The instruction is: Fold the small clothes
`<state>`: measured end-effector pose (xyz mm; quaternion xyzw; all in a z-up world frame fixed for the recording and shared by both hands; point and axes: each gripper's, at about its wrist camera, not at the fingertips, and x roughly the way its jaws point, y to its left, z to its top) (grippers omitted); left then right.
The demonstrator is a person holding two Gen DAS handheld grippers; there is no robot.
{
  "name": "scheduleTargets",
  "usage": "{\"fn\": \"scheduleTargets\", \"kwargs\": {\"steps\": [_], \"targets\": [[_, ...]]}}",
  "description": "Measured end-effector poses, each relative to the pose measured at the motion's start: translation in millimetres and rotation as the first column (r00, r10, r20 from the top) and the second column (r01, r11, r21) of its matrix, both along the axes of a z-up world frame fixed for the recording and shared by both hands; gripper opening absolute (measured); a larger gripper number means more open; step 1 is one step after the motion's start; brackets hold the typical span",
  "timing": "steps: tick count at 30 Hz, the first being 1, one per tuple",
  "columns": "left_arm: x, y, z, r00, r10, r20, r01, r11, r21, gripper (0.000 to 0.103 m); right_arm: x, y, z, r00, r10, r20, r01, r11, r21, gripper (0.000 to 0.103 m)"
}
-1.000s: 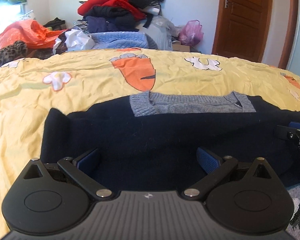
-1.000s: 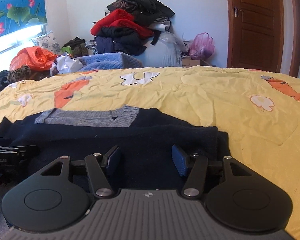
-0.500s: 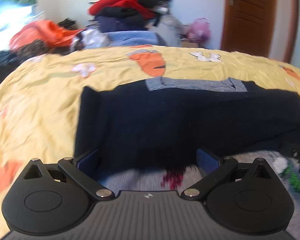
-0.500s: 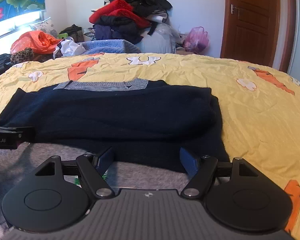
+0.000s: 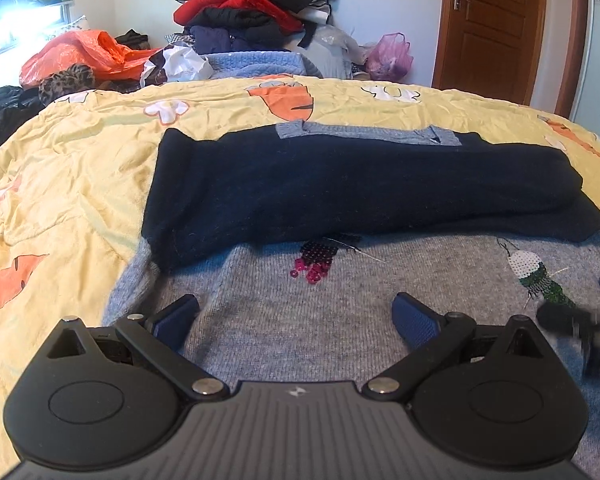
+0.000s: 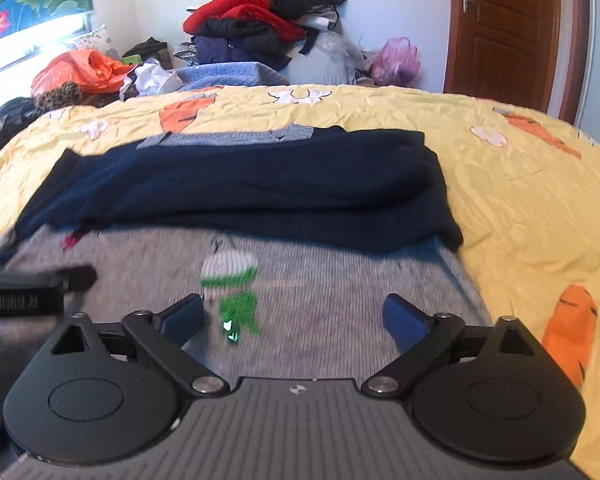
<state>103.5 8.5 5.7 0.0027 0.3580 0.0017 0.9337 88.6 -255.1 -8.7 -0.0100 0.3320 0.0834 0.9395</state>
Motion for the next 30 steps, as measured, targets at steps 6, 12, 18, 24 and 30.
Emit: {"fn": "scheduleTargets", "kwargs": {"steps": [6,12,18,24,30], "targets": [[0,0,0,1.0,0.001,0.0,-0.001,1.0,0.001,0.103,-13,1,-2,1.0,-0.004,-0.007,0.004,1.0,-0.026,0.103],[-5,-2,3,1.0,0.0,-0.014,0.0,1.0,0.025,0.103,-14,1,-2,1.0,-0.005,-0.004,0.005,0.999,-0.032,0.103],[-41,-1,13,0.999,0.006,-0.045,-0.007,1.0,-0.013,0.103,-14,1,-2,1.0,-0.008,-0.003,0.008,0.999,-0.032,0.103],[-65,-1,3,0.999,-0.042,-0.001,0.042,0.998,0.037,0.103,-20,1,0,1.0,-0.028,-0.012,0.027,0.999,-0.038,0.103],[-65,0,1,1.0,-0.031,0.003,0.031,0.999,0.013,0.103,-61,1,-1,1.0,-0.016,-0.007,0.016,0.999,-0.045,0.103]]}}
